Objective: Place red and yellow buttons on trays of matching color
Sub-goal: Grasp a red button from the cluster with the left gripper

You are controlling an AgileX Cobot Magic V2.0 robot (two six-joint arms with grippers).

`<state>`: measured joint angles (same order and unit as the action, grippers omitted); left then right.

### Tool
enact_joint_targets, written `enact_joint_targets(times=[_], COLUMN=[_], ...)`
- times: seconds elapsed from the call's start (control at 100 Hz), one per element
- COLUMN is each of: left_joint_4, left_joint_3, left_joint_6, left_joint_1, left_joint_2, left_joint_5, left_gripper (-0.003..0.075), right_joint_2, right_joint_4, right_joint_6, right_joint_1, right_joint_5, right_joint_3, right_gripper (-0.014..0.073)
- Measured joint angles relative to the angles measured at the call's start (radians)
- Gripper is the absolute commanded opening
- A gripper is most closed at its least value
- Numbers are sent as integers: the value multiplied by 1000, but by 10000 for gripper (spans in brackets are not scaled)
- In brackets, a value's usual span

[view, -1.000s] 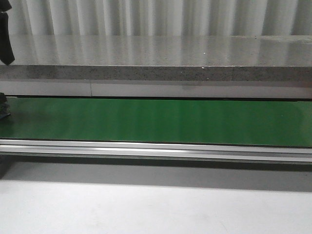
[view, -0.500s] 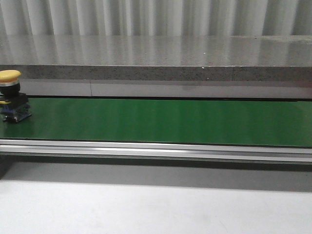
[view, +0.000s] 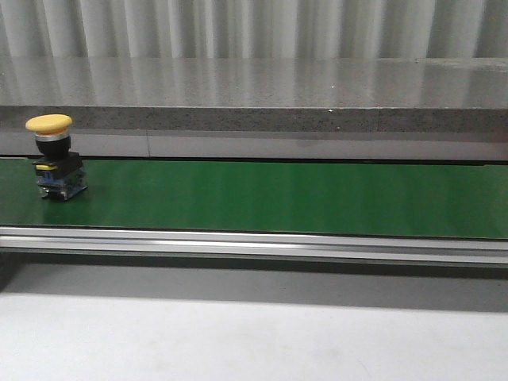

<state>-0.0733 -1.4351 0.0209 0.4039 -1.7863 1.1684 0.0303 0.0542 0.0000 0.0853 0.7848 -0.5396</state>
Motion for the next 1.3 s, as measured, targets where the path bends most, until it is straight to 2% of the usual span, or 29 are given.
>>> enact_joint_targets(times=[0.58,0.63,0.68,0.8,0.87,0.94,1.01,1.14,1.3], left_joint_4=[2,2,2,2,0,0,0,0,20], left_joint_3=[2,2,2,2,2,2,2,2,8], left_joint_6=[0,0,0,0,0,0,0,0,0], left_joint_1=[0,0,0,0,0,0,0,-2,-34], left_joint_2=[-161,-161,-161,-161,-161,-161,-161,-146,-42], left_joint_5=[-273,-291,-301,-307,-307,-307,-307,-307,-312], left_gripper=[556,523,459,235,134,68,43,42,42], right_joint_2=[0,0,0,0,0,0,0,0,0], right_joint_4=[0,0,0,0,0,0,0,0,0], right_joint_6=[0,0,0,0,0,0,0,0,0], right_joint_1=[0,0,0,0,0,0,0,0,0], right_joint_5=[0,0,0,0,0,0,0,0,0], right_joint_3=[0,0,0,0,0,0,0,0,0], right_gripper=[-66,-66,-66,-66,-66,-66,-66,-66,-66])
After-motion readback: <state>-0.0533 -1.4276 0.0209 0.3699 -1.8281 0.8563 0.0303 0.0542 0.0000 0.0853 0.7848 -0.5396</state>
